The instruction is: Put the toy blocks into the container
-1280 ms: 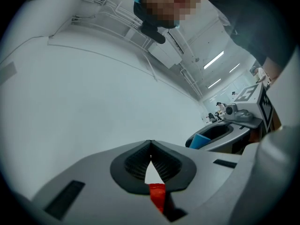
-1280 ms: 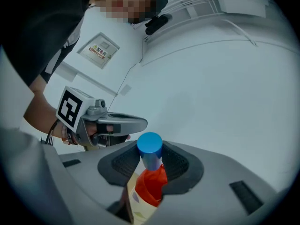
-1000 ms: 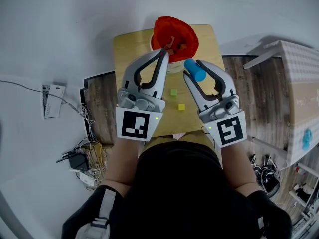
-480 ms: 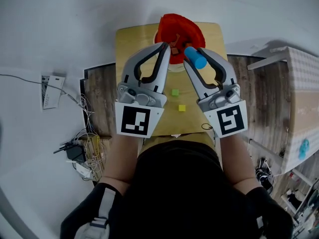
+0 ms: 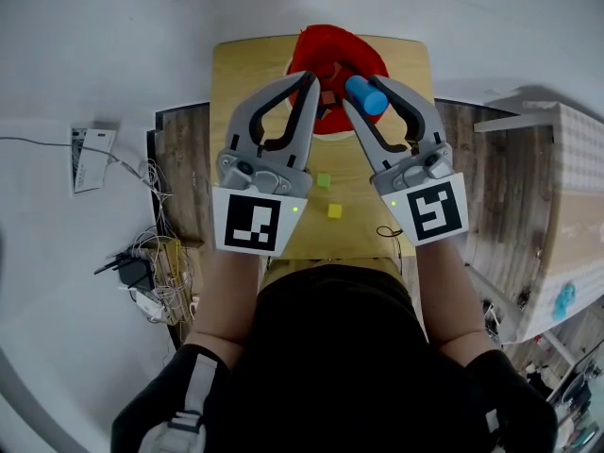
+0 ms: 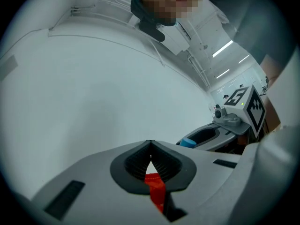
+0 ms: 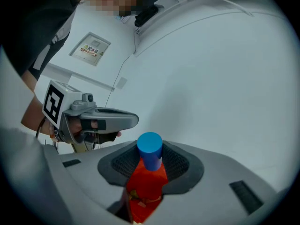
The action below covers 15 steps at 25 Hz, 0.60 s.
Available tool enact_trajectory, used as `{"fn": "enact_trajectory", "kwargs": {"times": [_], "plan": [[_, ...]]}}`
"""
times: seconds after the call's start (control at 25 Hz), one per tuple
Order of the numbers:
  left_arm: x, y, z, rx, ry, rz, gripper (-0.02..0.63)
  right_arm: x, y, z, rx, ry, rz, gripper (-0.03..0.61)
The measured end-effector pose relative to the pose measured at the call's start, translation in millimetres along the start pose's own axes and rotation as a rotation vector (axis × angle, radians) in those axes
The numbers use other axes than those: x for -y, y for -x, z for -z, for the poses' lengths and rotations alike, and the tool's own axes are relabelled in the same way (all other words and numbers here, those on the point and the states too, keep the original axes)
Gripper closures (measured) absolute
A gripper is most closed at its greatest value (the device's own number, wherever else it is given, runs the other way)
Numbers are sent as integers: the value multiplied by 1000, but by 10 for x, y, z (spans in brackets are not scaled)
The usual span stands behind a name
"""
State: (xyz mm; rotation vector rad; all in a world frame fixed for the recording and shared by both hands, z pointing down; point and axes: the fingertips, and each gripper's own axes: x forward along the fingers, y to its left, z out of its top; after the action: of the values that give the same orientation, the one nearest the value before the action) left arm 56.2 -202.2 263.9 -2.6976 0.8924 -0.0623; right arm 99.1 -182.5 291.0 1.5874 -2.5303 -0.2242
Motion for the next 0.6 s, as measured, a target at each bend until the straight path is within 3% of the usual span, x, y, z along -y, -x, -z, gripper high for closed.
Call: {"fn": "enact_trajectory", "kwargs": {"times": [0.6], "plan": [[5, -143, 276, -62, 32, -22, 604, -40, -315, 666, -210, -21, -101, 419]]}}
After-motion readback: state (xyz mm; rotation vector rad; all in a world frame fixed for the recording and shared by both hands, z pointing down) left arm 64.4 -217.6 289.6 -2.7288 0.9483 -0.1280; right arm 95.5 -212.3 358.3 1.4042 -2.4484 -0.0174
